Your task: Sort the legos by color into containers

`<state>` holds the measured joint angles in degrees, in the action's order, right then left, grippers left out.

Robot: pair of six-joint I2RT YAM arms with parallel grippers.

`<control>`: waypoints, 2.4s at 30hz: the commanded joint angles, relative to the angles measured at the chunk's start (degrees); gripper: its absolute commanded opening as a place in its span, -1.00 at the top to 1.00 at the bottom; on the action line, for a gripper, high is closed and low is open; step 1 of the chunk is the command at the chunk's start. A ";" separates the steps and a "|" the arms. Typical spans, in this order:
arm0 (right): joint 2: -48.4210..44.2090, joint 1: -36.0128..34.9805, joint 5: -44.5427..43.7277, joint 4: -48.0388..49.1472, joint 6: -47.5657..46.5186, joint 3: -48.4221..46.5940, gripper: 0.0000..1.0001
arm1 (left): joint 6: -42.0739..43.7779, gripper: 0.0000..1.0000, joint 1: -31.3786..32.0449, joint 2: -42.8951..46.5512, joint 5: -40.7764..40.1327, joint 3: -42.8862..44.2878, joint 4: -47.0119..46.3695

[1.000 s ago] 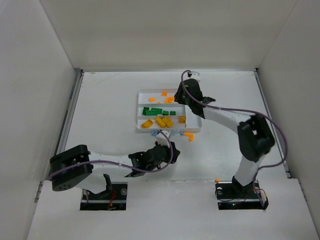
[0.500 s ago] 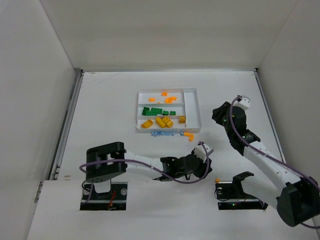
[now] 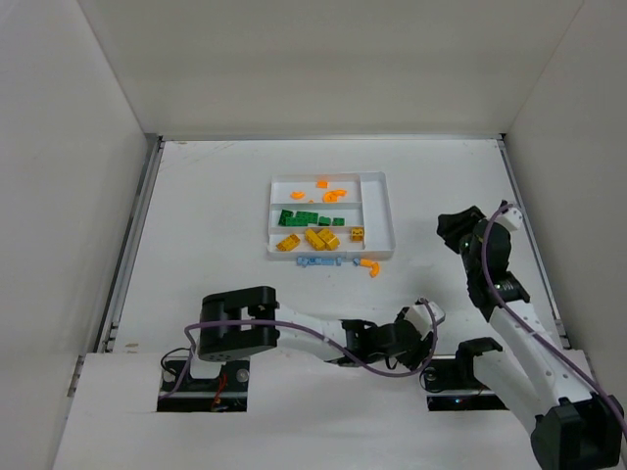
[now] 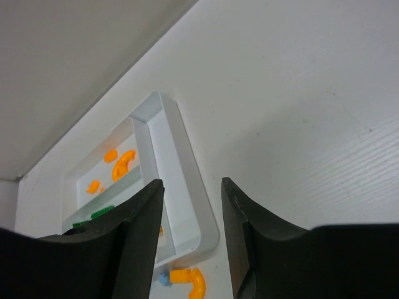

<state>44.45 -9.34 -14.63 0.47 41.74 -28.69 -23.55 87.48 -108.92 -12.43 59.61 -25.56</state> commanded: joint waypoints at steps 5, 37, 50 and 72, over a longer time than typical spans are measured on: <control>1.08 -1.33 3.30 3.22 1.33 0.47 0.06 | 1.23 0.10 1.06 -2.08 -0.14 5.33 1.74; 1.78 -2.04 5.05 5.51 1.42 1.00 0.08 | 2.19 0.43 1.07 -7.53 -0.85 9.56 4.47; 2.22 -2.21 5.05 5.51 1.42 0.91 0.09 | 2.72 0.67 0.54 -5.87 -2.42 8.24 3.42; 2.31 -1.60 5.05 5.51 1.24 1.36 0.15 | 2.63 0.72 -14.83 15.83 -7.35 -9.68 -2.21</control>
<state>46.63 -10.96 -10.02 2.35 42.92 -27.16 -21.45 75.33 -98.30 -18.00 51.94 -25.21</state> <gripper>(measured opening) 0.433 0.193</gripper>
